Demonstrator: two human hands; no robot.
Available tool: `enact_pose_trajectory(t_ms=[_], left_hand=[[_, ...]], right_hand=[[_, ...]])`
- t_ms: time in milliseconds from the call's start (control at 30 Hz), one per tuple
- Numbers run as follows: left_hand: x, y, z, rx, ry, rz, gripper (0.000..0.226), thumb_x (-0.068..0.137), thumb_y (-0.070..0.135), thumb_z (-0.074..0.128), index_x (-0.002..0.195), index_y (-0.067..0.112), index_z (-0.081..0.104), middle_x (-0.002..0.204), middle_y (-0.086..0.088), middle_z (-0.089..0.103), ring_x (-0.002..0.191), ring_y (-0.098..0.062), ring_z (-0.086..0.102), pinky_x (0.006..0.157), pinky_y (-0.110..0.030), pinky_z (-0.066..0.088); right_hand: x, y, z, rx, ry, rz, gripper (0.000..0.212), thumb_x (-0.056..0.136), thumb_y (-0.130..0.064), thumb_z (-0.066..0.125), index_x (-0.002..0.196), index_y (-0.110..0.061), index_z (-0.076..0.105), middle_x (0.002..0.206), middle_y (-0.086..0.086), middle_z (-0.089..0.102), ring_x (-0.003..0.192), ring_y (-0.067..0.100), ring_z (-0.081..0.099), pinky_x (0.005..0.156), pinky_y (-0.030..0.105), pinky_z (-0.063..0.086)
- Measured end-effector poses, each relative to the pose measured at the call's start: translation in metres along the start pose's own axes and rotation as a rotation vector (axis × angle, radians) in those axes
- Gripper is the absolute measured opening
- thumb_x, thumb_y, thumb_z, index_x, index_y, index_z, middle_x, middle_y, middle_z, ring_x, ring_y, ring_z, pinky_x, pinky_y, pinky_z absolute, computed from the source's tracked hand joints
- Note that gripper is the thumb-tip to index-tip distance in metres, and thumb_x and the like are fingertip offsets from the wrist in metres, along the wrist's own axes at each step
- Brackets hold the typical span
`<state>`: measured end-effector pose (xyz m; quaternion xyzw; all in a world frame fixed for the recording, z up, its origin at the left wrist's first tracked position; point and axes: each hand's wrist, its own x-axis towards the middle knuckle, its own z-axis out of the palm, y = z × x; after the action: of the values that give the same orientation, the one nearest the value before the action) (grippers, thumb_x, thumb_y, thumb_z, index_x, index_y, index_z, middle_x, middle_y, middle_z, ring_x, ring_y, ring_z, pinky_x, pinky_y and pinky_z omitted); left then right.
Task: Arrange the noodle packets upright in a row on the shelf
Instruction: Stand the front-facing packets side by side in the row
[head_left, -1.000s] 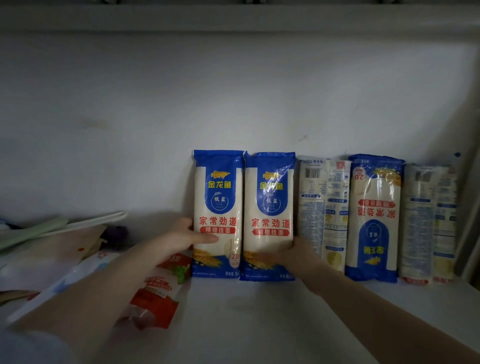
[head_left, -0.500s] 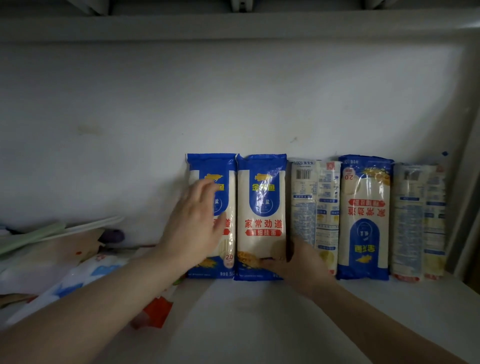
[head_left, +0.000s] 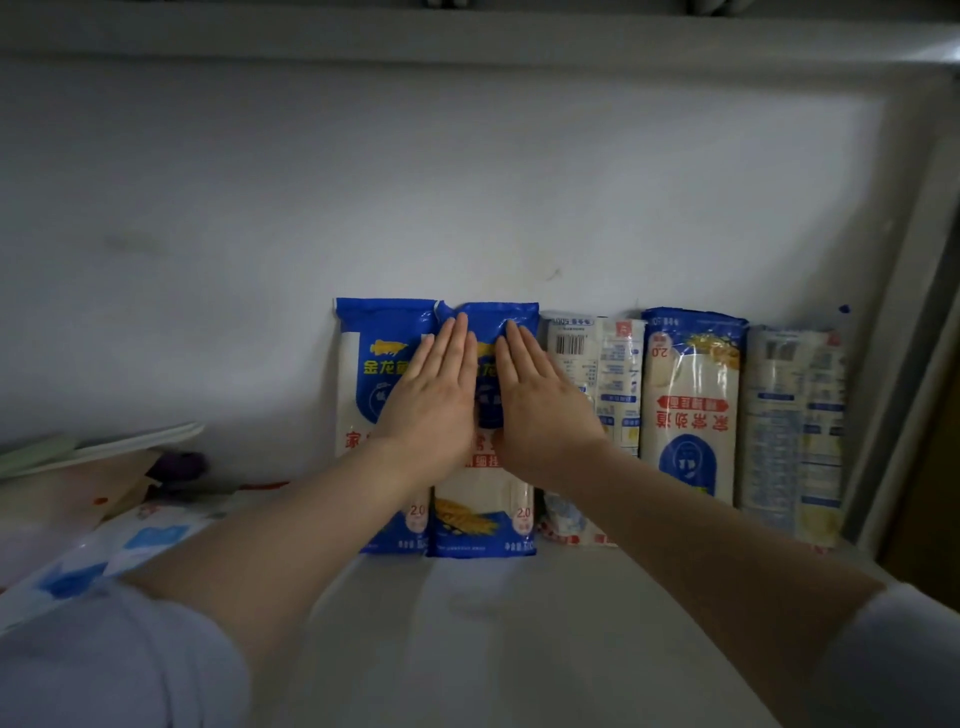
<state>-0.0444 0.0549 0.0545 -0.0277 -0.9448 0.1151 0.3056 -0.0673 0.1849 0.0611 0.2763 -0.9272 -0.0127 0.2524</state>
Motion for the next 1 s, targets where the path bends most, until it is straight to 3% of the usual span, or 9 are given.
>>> enact_pose_trajectory(t_ms=[333, 433, 533, 633, 700, 767, 867, 933, 1000], left_hand=[[0.007, -0.003, -0.006, -0.077, -0.036, 0.009, 0.065, 0.099, 0.026, 0.029, 0.149, 0.001, -0.004, 0.159, -0.015, -0.007, 0.148, -0.023, -0.006, 0.118, -0.034, -0.005], [0.007, -0.005, -0.014, -0.222, 0.091, -0.029, 0.058, 0.099, 0.025, 0.036, 0.149, 0.005, 0.017, 0.157, -0.013, 0.021, 0.144, -0.023, 0.023, 0.117, -0.032, 0.020], [0.020, -0.010, -0.027, -0.452, 0.309, -0.224, 0.037, 0.096, 0.020, 0.046, 0.131, 0.007, 0.047, 0.129, -0.007, 0.054, 0.109, -0.019, 0.057, 0.084, -0.026, 0.047], [0.051, -0.022, -0.035, -0.606, 0.167, -0.472, 0.013, 0.093, 0.013, 0.052, 0.098, 0.004, 0.059, 0.098, -0.011, 0.064, 0.068, -0.016, 0.056, 0.054, -0.022, 0.040], [0.066, -0.028, -0.037, -0.595, 0.111, -0.556, 0.007, 0.090, 0.010, 0.055, 0.088, 0.003, 0.057, 0.081, -0.012, 0.060, 0.055, -0.015, 0.046, 0.043, -0.023, 0.029], [0.073, -0.032, -0.037, -0.574, 0.099, -0.597, 0.007, 0.088, 0.008, 0.058, 0.083, 0.004, 0.055, 0.075, -0.009, 0.053, 0.056, -0.017, 0.046, 0.042, -0.023, 0.028], [0.076, -0.037, -0.035, -0.668, 0.111, -0.601, 0.020, 0.086, 0.003, 0.059, 0.069, 0.012, 0.054, 0.067, 0.000, 0.050, 0.068, -0.020, 0.054, 0.057, -0.026, 0.046], [0.079, -0.042, -0.033, -0.795, 0.096, -0.642, 0.005, 0.085, 0.007, 0.063, 0.086, 0.008, 0.067, 0.082, -0.003, 0.062, 0.079, -0.024, 0.061, 0.063, -0.027, 0.050], [0.081, -0.044, -0.034, -0.829, 0.060, -0.701, 0.023, 0.082, 0.015, 0.066, 0.101, 0.001, 0.067, 0.087, -0.010, 0.065, 0.072, -0.022, 0.061, 0.051, -0.023, 0.044]], right_hand=[[0.008, 0.000, -0.007, 0.008, -0.073, 0.016, 0.080, 0.095, -0.036, 0.039, 0.149, -0.004, -0.011, 0.160, 0.011, -0.013, 0.148, 0.022, -0.010, 0.119, 0.036, -0.001], [0.005, -0.001, -0.014, 0.075, -0.053, 0.018, 0.081, 0.092, -0.032, 0.047, 0.151, -0.004, -0.002, 0.161, 0.011, -0.007, 0.149, 0.022, -0.005, 0.119, 0.035, 0.005], [0.003, 0.000, -0.022, 0.227, 0.146, 0.070, 0.055, 0.088, -0.024, 0.052, 0.137, -0.004, 0.037, 0.148, 0.013, 0.032, 0.137, 0.026, 0.031, 0.111, 0.036, 0.035], [0.009, 0.002, -0.030, 0.383, 0.168, 0.219, 0.027, 0.088, -0.018, 0.053, 0.113, -0.008, 0.051, 0.118, 0.009, 0.051, 0.101, 0.021, 0.053, 0.086, 0.034, 0.051], [0.017, 0.003, -0.035, 0.483, 0.100, 0.308, 0.022, 0.087, -0.014, 0.053, 0.109, -0.010, 0.052, 0.110, 0.008, 0.055, 0.088, 0.019, 0.057, 0.074, 0.030, 0.053], [0.024, 0.004, -0.041, 0.597, 0.061, 0.365, 0.026, 0.088, -0.012, 0.052, 0.114, -0.010, 0.051, 0.102, 0.007, 0.059, 0.083, 0.018, 0.060, 0.067, 0.028, 0.053], [0.032, 0.006, -0.047, 0.773, 0.024, 0.450, 0.031, 0.092, -0.014, 0.052, 0.122, -0.009, 0.049, 0.099, 0.006, 0.058, 0.080, 0.016, 0.060, 0.063, 0.024, 0.051], [0.033, 0.005, -0.046, 0.809, 0.004, 0.467, 0.032, 0.092, -0.014, 0.052, 0.122, -0.007, 0.048, 0.108, 0.009, 0.058, 0.080, 0.016, 0.058, 0.057, 0.022, 0.047], [0.031, 0.003, -0.043, 0.807, 0.014, 0.457, 0.034, 0.092, -0.011, 0.051, 0.125, -0.005, 0.046, 0.121, 0.011, 0.052, 0.089, 0.020, 0.059, 0.064, 0.025, 0.050]])
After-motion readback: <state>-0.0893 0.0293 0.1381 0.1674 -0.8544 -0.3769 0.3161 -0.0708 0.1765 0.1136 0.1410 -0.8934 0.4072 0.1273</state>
